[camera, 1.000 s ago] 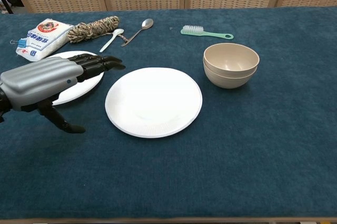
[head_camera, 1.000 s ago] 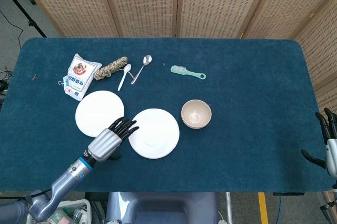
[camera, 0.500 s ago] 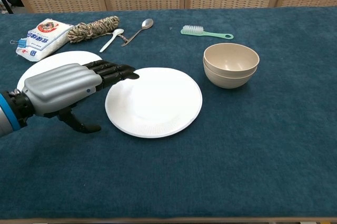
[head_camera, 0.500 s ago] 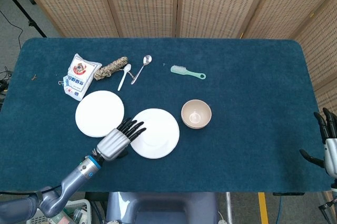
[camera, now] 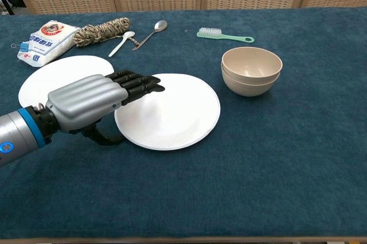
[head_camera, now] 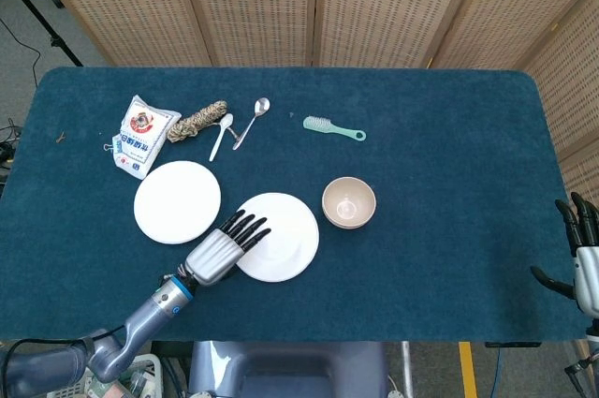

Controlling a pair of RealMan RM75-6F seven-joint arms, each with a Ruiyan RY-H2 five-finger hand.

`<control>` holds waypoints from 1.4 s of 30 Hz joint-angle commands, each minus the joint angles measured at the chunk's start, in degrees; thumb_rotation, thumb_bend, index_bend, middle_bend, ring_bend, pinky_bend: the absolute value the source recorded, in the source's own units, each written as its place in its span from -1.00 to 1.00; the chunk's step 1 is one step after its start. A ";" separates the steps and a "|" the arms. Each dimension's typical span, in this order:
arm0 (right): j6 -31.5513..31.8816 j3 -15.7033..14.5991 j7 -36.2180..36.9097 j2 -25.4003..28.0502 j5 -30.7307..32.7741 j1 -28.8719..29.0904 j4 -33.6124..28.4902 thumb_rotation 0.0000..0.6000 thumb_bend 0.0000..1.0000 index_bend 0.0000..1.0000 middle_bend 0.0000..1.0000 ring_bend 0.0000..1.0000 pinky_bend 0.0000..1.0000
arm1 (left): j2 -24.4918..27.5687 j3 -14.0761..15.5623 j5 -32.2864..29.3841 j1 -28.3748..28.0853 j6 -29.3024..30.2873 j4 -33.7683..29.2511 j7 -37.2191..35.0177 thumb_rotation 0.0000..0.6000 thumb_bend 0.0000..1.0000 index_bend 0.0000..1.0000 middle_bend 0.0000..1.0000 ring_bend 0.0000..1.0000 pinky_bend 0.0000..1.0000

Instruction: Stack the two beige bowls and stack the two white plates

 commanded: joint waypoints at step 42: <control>0.02 0.68 1.51 0.70 -1.79 -0.75 -1.09 1.00 -1.00 -1.00 -1.00 -1.00 -1.00 | -8.64 -0.66 1.29 0.41 14.01 11.73 -13.69 1.00 -0.01 0.83 -1.00 -1.00 -1.00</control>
